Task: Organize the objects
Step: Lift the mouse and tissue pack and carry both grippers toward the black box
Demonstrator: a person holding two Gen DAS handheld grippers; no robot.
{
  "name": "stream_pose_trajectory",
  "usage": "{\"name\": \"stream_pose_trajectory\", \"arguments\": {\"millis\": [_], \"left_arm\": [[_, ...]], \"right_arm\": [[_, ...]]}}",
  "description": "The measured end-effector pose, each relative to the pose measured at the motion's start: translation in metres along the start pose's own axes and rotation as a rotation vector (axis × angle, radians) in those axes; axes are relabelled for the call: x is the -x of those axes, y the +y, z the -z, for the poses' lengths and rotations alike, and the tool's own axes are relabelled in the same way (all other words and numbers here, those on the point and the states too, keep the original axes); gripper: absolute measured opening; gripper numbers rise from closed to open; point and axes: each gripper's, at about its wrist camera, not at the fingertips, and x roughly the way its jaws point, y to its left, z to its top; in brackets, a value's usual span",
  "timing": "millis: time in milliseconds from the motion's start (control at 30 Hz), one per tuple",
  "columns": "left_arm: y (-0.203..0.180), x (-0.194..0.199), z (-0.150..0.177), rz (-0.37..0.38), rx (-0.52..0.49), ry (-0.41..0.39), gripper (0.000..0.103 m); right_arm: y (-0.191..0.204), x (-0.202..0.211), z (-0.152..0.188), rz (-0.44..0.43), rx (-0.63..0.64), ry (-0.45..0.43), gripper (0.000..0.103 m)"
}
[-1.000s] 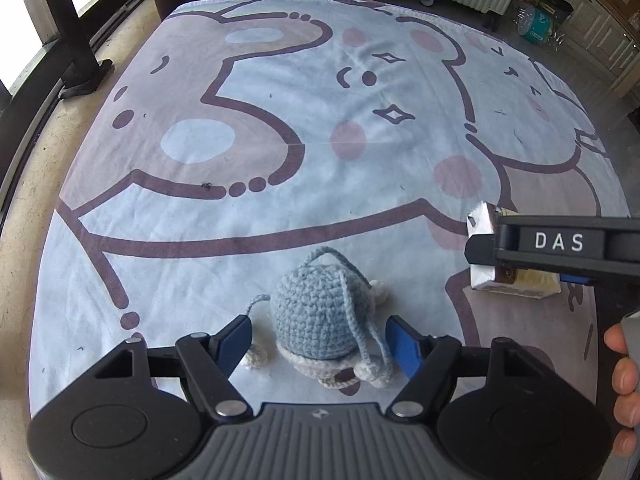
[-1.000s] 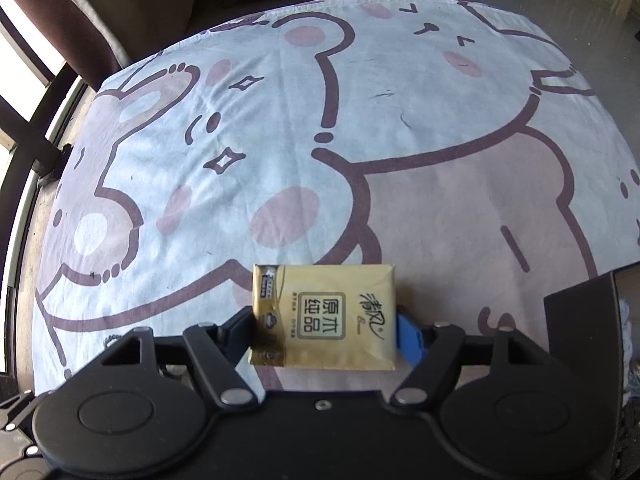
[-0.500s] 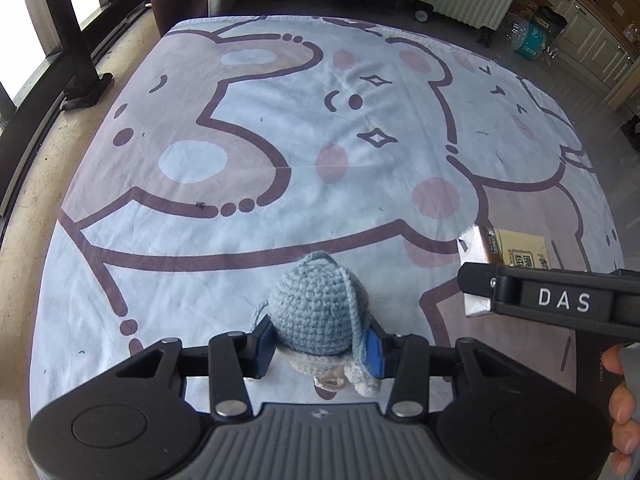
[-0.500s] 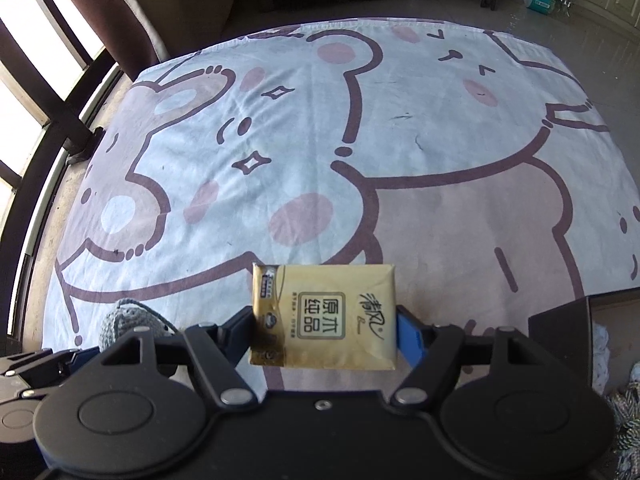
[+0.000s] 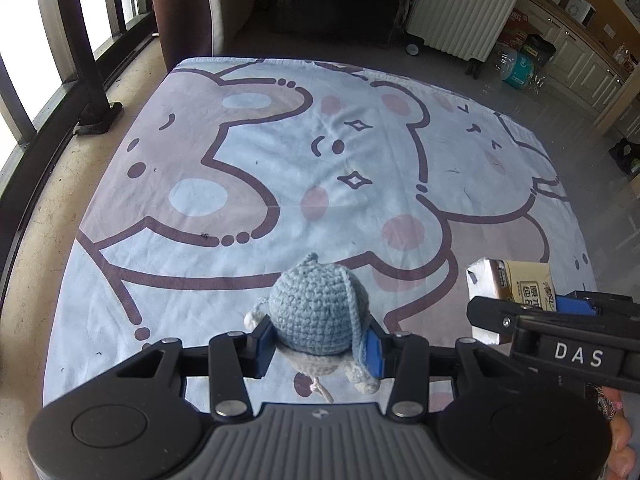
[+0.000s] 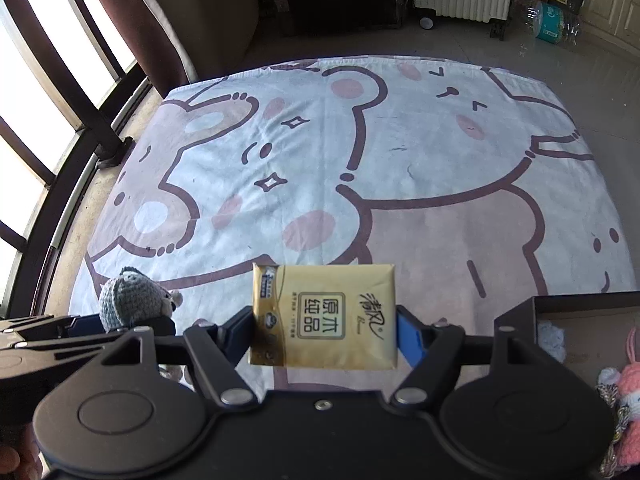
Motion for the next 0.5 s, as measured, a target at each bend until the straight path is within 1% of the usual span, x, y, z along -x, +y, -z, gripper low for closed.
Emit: {"name": "stream_pose_trajectory", "arguments": {"millis": [200, 500], "left_arm": [[-0.006, 0.023, -0.001, 0.013, 0.008, -0.031, 0.045], [-0.024, 0.051, 0.001, 0.043, -0.004, -0.073, 0.045]], "right_arm": [[-0.005, 0.028, 0.005, -0.015, 0.006, -0.038, 0.073], [-0.011, 0.063, 0.009, -0.007, 0.044, -0.087, 0.073]]}}
